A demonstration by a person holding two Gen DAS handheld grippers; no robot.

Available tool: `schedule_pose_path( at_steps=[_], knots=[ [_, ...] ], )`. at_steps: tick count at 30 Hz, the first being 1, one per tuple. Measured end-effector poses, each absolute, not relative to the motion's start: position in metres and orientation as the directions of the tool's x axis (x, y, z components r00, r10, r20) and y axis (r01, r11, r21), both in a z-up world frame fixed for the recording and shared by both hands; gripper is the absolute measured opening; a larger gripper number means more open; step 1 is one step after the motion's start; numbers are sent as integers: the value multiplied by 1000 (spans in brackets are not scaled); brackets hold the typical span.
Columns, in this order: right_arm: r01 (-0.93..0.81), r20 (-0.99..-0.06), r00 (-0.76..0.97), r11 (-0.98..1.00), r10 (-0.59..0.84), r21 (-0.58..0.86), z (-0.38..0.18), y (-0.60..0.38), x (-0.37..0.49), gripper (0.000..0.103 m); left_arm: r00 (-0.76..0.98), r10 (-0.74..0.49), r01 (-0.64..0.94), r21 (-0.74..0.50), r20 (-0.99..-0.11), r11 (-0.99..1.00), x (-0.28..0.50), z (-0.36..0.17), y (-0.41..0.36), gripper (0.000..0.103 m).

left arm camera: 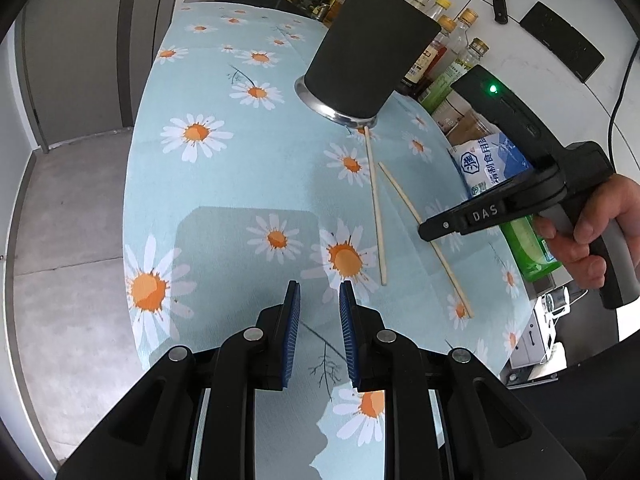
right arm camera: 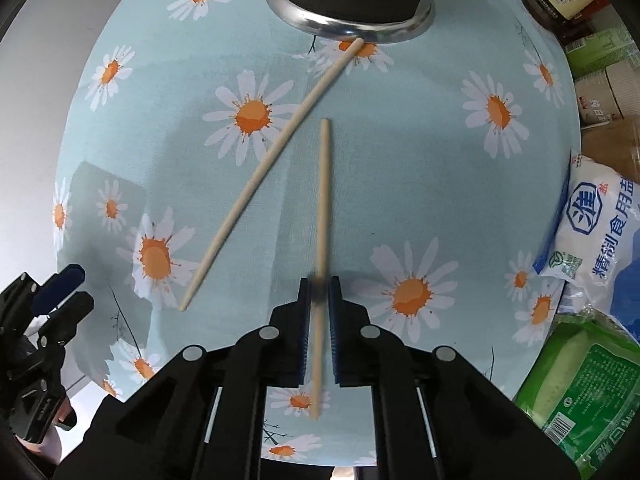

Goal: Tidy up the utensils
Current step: 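Grasp a wooden chopstick with the right tool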

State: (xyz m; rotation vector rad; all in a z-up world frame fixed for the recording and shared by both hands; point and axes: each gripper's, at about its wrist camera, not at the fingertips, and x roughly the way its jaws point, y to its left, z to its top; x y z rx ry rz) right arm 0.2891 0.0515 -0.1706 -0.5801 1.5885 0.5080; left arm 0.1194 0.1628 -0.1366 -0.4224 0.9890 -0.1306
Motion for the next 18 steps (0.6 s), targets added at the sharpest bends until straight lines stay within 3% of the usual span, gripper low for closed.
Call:
schedule_pose_path(
  at_steps=[9, 18],
  knots=[
    [-617, -994, -108, 782, 25, 86, -170, 29, 298, 5, 516, -297, -83, -392, -803, 916, 146, -136, 155, 19],
    [-573, -961, -156, 771, 229, 277, -146, -13, 314, 5, 456, -261, -81, -332, -851, 940, 185, -126, 129, 19]
  ],
)
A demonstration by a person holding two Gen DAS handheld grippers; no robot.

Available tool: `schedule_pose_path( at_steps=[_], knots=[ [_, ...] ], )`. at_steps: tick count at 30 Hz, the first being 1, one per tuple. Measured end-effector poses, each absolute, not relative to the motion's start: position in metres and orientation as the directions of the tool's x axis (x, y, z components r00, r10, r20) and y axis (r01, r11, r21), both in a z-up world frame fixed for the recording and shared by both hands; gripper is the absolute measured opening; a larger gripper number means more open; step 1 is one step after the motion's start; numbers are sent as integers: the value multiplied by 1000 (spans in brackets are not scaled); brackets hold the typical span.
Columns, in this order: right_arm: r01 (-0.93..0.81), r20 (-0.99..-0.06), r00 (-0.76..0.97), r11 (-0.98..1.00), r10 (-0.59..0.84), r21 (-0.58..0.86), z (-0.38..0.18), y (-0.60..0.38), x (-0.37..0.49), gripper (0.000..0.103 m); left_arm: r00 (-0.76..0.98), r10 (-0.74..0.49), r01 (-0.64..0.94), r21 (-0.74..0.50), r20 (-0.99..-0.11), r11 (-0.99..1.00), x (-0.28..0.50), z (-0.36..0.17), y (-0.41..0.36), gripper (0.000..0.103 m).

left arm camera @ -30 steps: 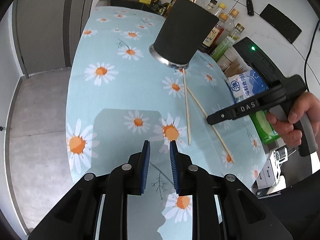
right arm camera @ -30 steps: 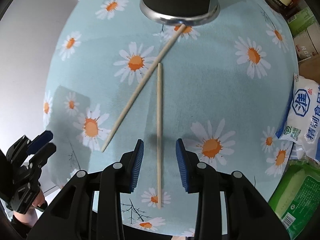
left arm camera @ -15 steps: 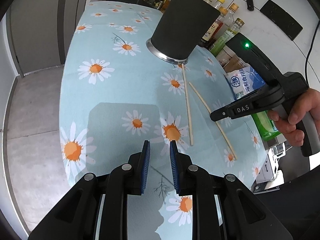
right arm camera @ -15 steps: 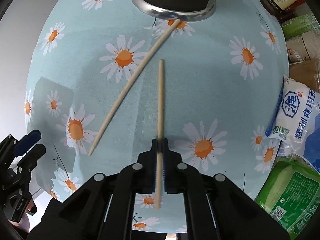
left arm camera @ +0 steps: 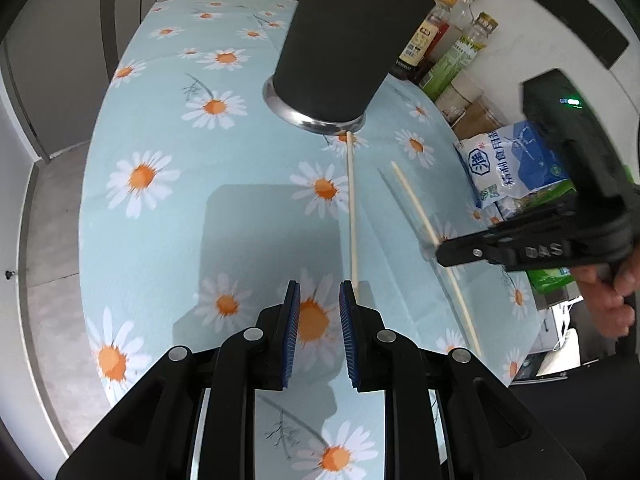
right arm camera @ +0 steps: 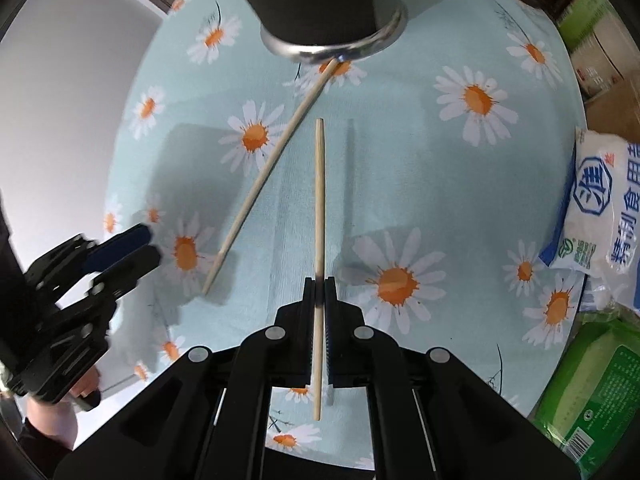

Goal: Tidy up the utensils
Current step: 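Grasp a wooden chopstick with the right tool, then grasp the last wooden chopstick with the left tool while the right tool holds its chopstick, then lift both chopsticks up over the black holder with both tools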

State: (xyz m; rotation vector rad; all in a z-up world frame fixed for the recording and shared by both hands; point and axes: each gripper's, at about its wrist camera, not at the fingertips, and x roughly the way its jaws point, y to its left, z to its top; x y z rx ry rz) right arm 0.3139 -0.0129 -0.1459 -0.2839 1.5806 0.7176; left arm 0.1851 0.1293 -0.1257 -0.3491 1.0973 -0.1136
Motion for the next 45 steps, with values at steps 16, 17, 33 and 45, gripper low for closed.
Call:
schedule_pose_path(
  at_steps=[16, 17, 33, 45],
  knots=[
    [-504, -838, -136, 691, 529, 518, -97, -84, 336, 5, 264, -177, -79, -204, -948, 976, 269, -137, 83, 19],
    [-501, -832, -137, 687, 537, 526, -96, -88, 336, 5, 250, -165, -82, -191, -954, 978, 274, -140, 82, 19],
    [-460, -746, -223, 607, 628, 648, -95, -112, 350, 5, 126, -49, -113, -64, -991, 992, 324, -155, 63, 12],
    [-456, -742, -236, 603, 628, 655, -102, -101, 350, 5, 242, -154, -192, -203, -958, 960, 292, -149, 64, 4]
  ],
)
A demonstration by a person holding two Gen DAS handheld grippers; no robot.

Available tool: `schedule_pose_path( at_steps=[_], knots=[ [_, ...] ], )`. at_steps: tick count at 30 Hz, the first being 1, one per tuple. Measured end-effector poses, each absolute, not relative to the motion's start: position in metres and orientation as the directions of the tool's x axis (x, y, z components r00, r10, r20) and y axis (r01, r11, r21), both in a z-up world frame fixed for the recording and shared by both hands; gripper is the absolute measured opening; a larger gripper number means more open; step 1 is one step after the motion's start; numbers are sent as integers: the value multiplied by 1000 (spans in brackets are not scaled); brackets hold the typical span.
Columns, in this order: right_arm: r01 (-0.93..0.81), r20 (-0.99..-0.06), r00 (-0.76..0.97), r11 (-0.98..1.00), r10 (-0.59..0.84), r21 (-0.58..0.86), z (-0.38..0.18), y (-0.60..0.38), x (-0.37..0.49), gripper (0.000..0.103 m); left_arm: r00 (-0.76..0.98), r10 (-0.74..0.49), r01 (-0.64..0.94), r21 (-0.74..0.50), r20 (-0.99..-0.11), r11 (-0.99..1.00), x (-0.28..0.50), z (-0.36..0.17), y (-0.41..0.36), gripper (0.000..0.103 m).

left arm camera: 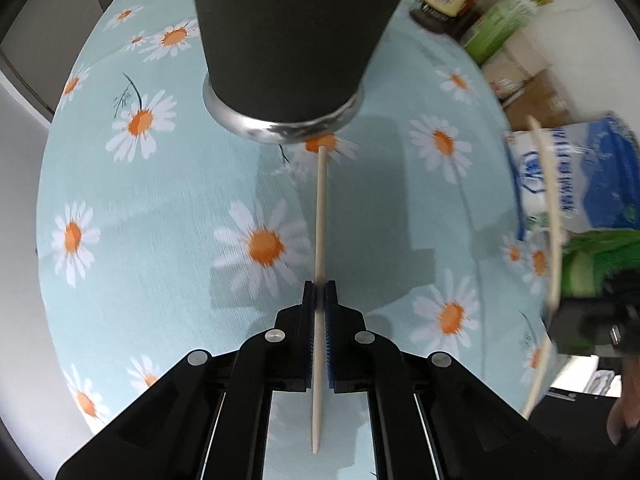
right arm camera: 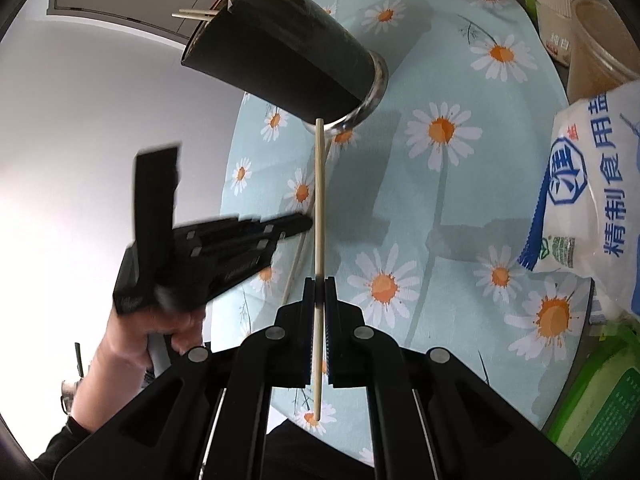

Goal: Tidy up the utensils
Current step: 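Lift both chopsticks up over the black holder with both tools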

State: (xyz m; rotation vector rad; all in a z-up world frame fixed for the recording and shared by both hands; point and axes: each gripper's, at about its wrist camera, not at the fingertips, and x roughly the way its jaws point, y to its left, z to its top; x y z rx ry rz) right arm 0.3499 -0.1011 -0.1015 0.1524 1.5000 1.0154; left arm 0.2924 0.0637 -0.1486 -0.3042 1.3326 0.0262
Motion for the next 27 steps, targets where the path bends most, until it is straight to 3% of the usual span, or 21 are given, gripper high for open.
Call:
schedule_pose_path(
  at_steps=[17, 27],
  knots=[
    [-542, -696, -20, 577, 718, 611, -57, -73, 333, 6, 630, -285, -116, -451, -722, 885, 209, -73, 113, 4],
    [-620, -586, 144, 534, 798, 575, -21, -61, 327, 6, 753, -309, -3, -473, -581, 881, 201, -35, 129, 4]
  ],
)
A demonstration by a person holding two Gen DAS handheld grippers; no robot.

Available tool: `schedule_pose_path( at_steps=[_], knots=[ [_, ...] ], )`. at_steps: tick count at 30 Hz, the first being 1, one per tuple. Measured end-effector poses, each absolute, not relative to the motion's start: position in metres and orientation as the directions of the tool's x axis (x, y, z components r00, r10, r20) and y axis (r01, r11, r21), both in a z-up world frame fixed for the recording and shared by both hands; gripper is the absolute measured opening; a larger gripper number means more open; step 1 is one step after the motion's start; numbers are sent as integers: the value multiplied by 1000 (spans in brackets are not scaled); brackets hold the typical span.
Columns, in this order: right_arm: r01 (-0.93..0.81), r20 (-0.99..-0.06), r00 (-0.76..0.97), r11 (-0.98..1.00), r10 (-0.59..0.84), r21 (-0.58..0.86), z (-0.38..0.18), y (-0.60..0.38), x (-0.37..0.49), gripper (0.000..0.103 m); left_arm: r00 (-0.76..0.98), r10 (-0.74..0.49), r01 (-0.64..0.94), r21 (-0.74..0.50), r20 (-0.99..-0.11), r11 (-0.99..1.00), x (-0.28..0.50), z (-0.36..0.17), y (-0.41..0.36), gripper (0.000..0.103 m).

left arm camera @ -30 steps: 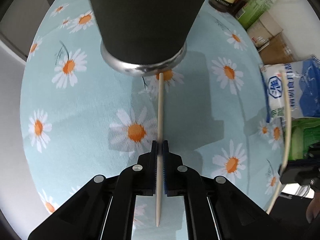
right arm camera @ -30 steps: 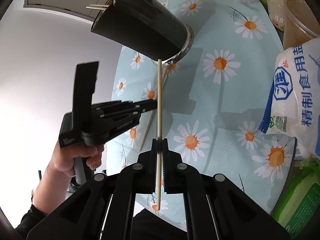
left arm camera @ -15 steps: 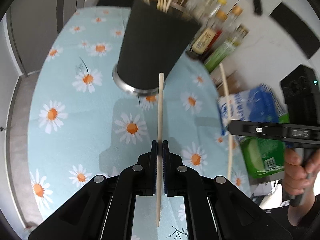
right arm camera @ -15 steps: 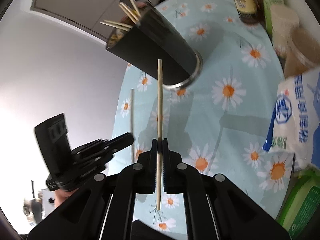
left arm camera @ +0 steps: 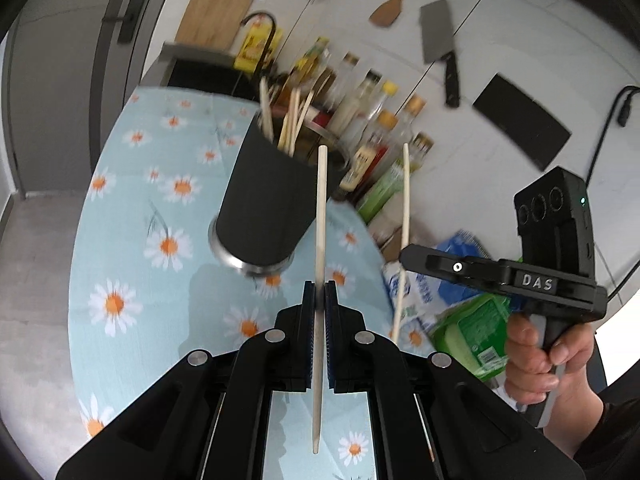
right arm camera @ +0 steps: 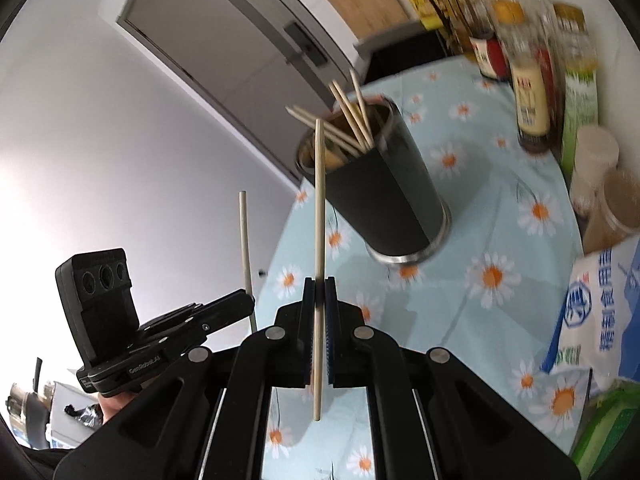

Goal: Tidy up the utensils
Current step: 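Lift both chopsticks up over the black holder with both tools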

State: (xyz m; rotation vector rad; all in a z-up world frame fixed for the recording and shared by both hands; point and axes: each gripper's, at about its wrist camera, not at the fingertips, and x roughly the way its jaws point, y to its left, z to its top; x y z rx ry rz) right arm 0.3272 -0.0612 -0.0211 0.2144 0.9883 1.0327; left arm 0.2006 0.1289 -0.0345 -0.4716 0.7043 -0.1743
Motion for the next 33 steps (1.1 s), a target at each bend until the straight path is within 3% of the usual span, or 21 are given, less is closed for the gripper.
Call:
schedule_pose_path(
  at_steps=[24, 33],
  knots=[
    [-695, -371, 399, 541, 839, 475, 45, -50, 346, 6, 892, -276, 80, -476, -358, 876, 247, 28, 160, 4],
    [-699, -306, 463, 555, 832, 452, 68, -39, 366, 6, 938, -215, 85, -423, -270, 902, 267, 58, 167, 4]
  ],
)
